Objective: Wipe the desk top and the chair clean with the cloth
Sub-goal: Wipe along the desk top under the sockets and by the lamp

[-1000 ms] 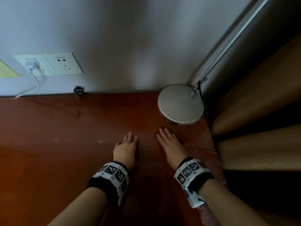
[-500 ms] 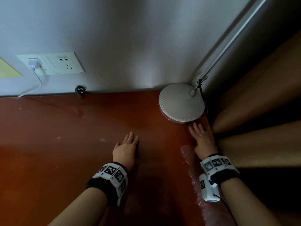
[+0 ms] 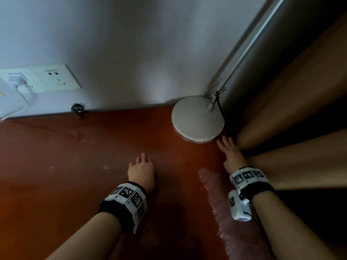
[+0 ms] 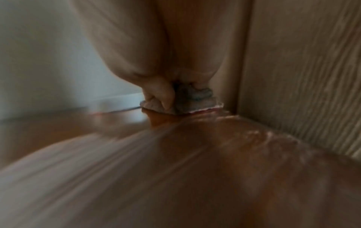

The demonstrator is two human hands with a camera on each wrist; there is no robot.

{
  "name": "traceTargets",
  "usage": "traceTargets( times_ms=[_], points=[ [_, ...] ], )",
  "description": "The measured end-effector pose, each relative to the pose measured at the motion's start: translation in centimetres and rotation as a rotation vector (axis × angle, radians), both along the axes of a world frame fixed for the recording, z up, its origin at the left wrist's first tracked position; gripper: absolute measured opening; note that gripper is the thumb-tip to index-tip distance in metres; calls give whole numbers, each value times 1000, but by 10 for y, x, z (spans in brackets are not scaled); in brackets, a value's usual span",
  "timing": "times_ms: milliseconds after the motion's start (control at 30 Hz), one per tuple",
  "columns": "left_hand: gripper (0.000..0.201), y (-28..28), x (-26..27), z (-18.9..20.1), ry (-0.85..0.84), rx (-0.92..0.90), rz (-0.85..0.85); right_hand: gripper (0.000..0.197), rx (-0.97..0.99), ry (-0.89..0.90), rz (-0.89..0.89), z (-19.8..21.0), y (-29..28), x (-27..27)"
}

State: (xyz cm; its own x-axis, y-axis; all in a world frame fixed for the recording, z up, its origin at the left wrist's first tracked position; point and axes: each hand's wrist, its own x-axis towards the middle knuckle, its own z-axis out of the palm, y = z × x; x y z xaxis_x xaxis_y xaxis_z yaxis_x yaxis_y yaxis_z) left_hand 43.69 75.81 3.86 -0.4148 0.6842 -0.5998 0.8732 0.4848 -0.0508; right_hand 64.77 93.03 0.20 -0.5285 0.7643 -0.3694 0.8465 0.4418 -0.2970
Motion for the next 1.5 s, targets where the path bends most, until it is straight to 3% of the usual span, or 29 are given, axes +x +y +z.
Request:
traceTargets(
  times_ms=[67,133,300,367,467,567,667,800,867,1067,1133,1267,1333,1400,1500],
  points=[
    [67,-1,-1,-1,14,-1,-17,83,9,-18,-86,2,10,-2],
    [68,-1,-1,-1,29,5,-28,83,30,-62,-60,3,3,-6],
    [61,5,2,-2,61,8,-33,86,-2,-53,325,8,-67,3],
    [61,6,1,-3,64,24,-31,88,-49,-40,396,8,-73,14],
    [66,2,-1,-3,43,43,-44,93,-48,-22,210,6,-43,20],
    [77,-5,-5,-1,-8,38,-46,85,-33,-44,55,13,-43,6],
    [97,-7,-8,-3,-78,21,-75,81,-31,-29,259,14,-87,-7],
    [102,-11,8,-5,-118,26,-193,85,-77,36,478,5,-133,0],
    [101,-14,20,-6,-132,43,-235,84,-81,23,438,8,-115,13],
    [100,-31,39,-8,-130,-12,-304,86,-33,-115,82,8,-67,42],
    [102,-35,43,-9,-138,-21,-294,82,-15,-96,85,5,-87,32],
    [106,-39,51,-9,-120,-19,-298,74,-21,22,372,1,-162,14],
    [107,-41,55,-9,-110,-23,-313,75,-51,42,425,2,-169,20],
    [108,-44,58,-9,-109,-21,-326,80,-55,-26,383,3,-142,33],
    [107,-53,61,-10,-118,-29,-338,83,7,-97,150,6,-89,56]
  ],
)
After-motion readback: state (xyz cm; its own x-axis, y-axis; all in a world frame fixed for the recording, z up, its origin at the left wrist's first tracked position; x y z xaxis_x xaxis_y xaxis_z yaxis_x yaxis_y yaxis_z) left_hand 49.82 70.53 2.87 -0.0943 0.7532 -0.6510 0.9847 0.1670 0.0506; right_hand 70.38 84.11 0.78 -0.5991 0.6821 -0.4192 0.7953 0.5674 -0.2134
